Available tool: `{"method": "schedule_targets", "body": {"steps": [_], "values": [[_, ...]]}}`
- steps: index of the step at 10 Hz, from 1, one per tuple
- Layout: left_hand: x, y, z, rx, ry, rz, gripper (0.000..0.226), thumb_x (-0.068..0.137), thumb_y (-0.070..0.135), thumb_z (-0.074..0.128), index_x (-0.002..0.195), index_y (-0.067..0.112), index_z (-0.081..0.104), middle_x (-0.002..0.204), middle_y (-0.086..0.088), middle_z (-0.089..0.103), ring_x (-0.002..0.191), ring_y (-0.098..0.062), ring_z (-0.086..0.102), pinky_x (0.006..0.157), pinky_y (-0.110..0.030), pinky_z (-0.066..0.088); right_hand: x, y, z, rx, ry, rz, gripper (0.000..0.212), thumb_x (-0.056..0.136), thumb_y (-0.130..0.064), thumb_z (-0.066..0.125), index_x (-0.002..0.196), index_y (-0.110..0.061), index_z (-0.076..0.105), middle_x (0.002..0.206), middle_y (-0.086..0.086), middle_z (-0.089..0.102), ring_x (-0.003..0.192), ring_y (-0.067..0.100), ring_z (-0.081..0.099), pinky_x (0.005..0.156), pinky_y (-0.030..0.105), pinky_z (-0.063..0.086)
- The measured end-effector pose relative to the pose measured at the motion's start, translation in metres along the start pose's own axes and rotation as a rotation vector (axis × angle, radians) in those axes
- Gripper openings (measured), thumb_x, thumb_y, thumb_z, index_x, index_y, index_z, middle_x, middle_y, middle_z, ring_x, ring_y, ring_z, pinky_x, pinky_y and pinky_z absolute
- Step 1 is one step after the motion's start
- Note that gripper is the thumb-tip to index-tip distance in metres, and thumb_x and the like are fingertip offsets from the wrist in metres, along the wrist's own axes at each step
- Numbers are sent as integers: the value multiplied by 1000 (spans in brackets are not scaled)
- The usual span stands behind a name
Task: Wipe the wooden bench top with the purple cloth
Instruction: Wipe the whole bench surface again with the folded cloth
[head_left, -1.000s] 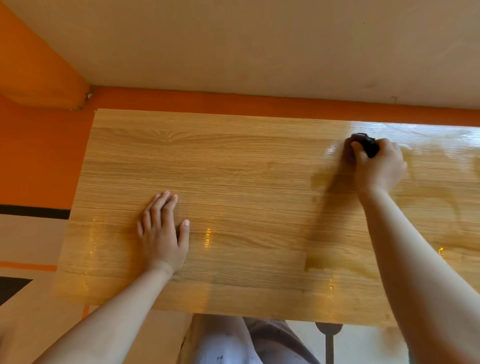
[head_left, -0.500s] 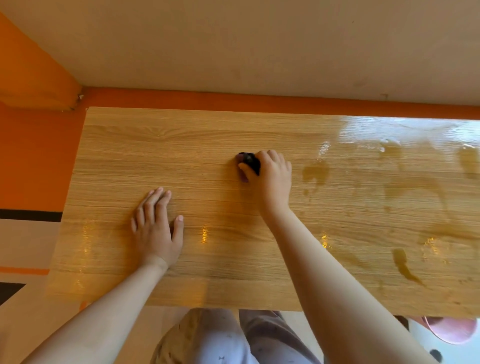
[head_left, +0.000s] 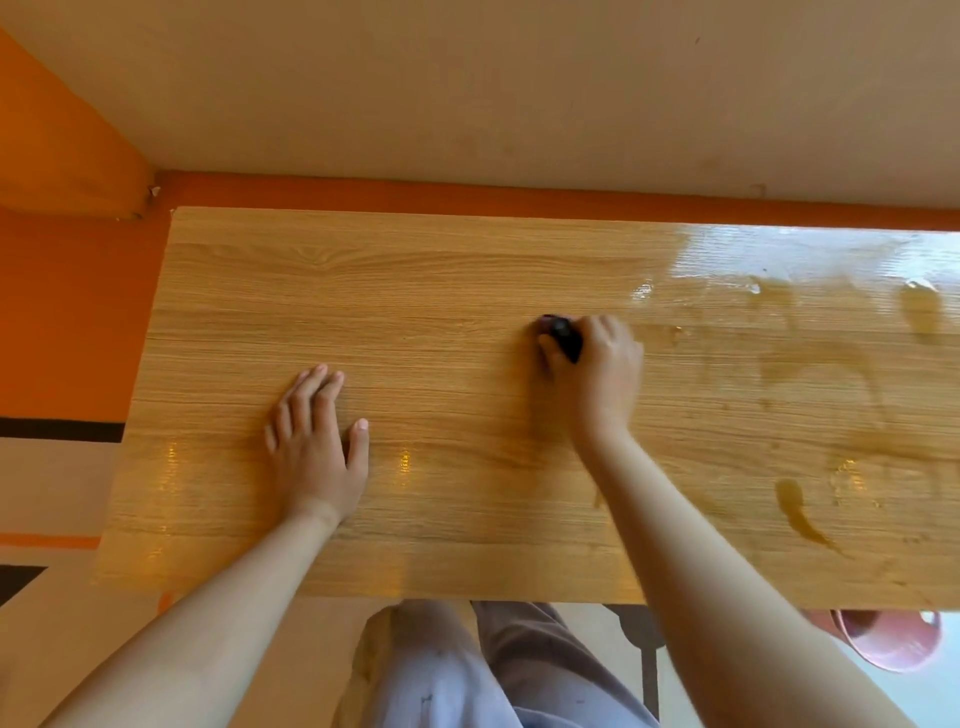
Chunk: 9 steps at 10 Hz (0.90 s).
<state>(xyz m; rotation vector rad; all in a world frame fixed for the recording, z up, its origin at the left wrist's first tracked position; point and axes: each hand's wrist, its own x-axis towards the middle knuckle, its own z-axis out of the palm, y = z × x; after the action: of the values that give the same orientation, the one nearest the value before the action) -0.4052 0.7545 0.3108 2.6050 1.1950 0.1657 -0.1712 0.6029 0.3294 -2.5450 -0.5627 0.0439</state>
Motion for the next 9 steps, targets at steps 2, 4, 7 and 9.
{"method": "schedule_targets", "body": {"steps": [2, 4, 7, 9], "values": [[-1, 0, -2, 6, -1, 9, 55, 88, 38, 38, 136, 12, 47, 146, -7, 42, 137, -29, 32, 106, -48, 27, -54, -55, 35, 61, -90, -226, 26, 74, -33, 74, 82, -11, 63, 83, 3, 62, 83, 24, 56, 72, 32, 33], [0, 1, -1, -19, 23, 19, 55, 87, 37, 41, 133, 10, 49, 144, -9, 44, 134, -32, 36, 104, -49, 29, -28, 11, -1, 165, 22, -5, 26, 76, -31, 73, 82, -7, 63, 86, 10, 56, 79, 30, 52, 70, 36, 41], [-1, -2, 2, -30, 32, 22, 53, 86, 35, 43, 133, 10, 49, 144, -8, 43, 135, -31, 34, 104, -49, 27, -32, 58, -34, 87, 92, 202, 26, 78, -28, 73, 85, -6, 61, 89, 11, 57, 82, 32, 54, 71, 39, 43], [-3, -3, 1, -33, 35, 14, 54, 86, 36, 42, 133, 11, 49, 145, -7, 43, 136, -31, 33, 105, -50, 27, -105, -34, 14, 139, -183, -171, 30, 68, -24, 81, 78, -6, 59, 79, 9, 54, 73, 26, 50, 65, 29, 35]]}}
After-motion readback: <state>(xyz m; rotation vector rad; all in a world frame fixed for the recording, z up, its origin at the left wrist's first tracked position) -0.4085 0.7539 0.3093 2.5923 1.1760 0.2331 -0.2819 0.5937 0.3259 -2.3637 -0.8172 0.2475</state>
